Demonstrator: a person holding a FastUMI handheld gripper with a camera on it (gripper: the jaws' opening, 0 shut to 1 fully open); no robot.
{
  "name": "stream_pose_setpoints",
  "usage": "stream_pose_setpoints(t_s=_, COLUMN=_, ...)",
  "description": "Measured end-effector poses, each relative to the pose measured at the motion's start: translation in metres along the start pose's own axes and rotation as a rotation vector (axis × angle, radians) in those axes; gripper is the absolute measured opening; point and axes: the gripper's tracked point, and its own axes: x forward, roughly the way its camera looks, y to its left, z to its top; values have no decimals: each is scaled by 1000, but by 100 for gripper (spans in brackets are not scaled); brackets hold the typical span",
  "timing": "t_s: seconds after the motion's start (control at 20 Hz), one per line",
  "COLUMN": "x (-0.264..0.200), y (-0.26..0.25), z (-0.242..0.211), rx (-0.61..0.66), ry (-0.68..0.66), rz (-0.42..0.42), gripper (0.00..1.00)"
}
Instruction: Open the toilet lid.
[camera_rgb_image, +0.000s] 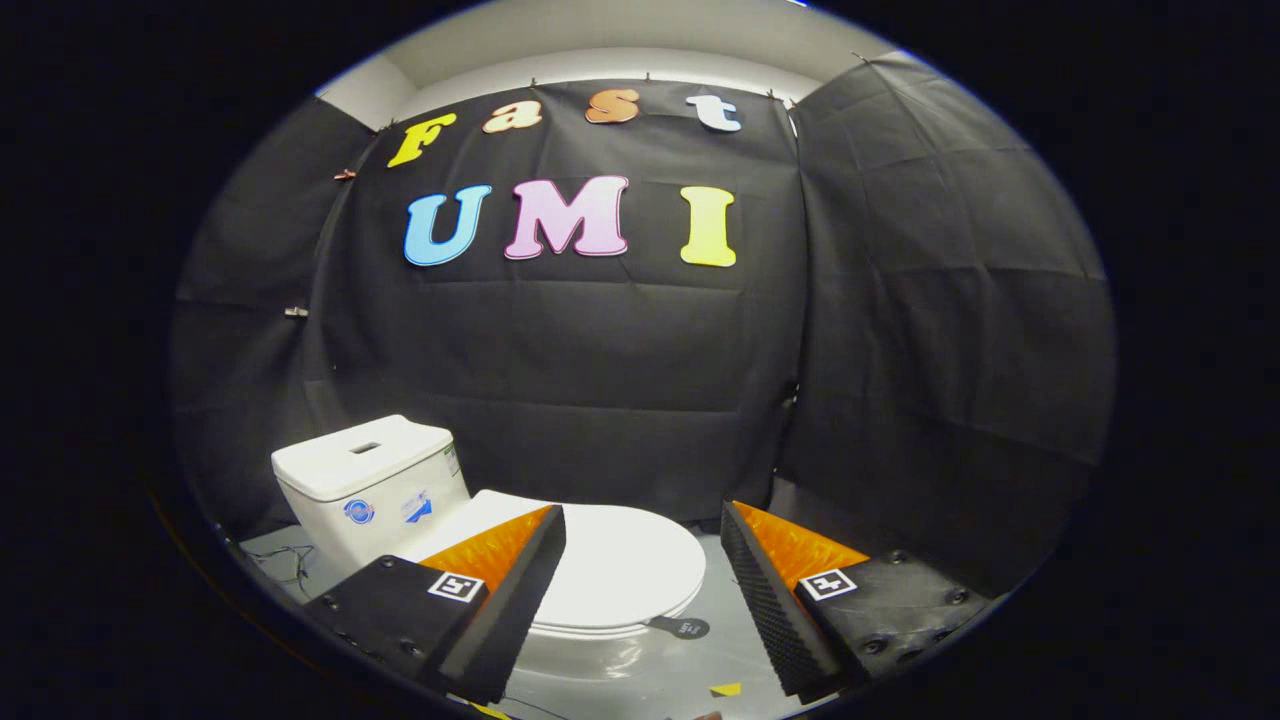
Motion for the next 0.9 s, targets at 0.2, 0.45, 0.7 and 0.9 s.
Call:
stream_pose_setpoints(t_s=0.2, x=13, y=-12, z=-31, rx=101, ry=82, rz=12, gripper=99)
stream_pose_setpoints(t_s=0.45, x=25, y=-21, z=-75, rx=276, ry=212, rz=37, gripper=99)
stream_pose_setpoints(t_s=0.7, x=37, y=-24, z=-117, rx=497, ry=331, rz=76, gripper=99)
stream_pose_setpoints(t_s=0.9, x=56, y=-42, z=-151, rx=692, ry=420, rz=46, gripper=99)
